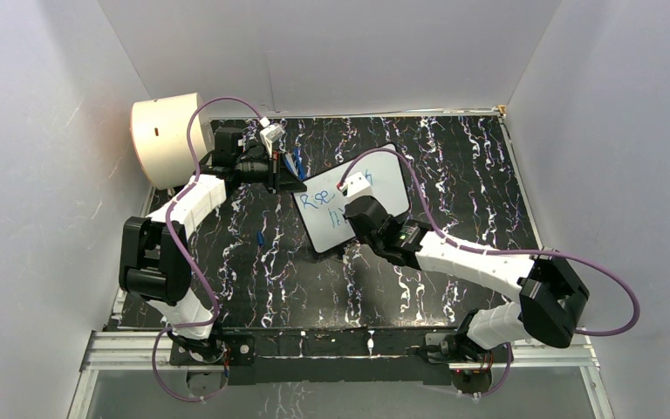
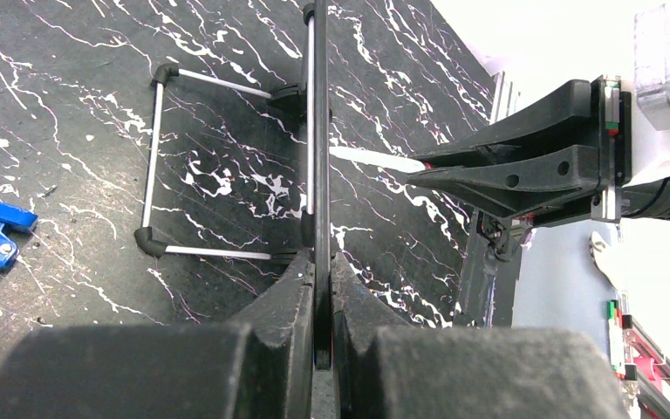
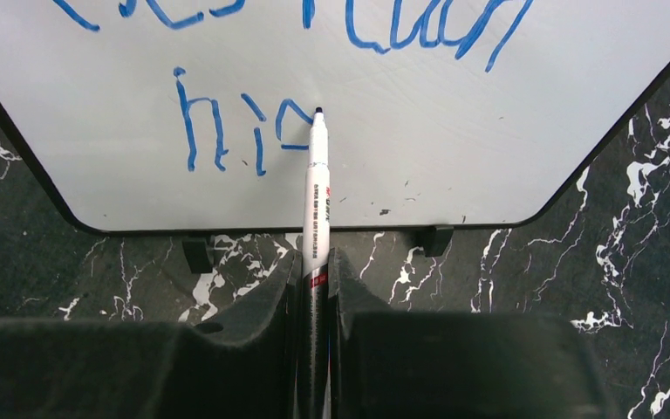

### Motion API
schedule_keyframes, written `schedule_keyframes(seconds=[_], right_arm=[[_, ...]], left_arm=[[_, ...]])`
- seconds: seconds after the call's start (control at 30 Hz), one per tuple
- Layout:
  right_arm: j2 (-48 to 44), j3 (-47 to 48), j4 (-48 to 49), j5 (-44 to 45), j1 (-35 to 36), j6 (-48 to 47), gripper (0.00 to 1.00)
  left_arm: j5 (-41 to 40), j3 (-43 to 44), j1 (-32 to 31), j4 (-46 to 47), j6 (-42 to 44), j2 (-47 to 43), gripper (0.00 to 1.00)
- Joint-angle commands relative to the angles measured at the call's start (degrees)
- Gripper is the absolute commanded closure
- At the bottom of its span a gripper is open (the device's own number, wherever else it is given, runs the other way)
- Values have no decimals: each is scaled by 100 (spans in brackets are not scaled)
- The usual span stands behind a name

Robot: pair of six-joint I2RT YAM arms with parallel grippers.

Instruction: Write a sentence on the whiteboard

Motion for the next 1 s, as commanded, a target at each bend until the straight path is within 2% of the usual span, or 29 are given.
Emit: schedule_keyframes(seconds=[0.0, 0.97], right_arm=[[-180, 316, 554, -8, -59, -75, 100], [166, 122, -530, -167, -67, 481, 100]], left_arm=[[113, 75, -128, -261, 96, -49, 100], [86, 83, -127, -263, 104, -59, 100]])
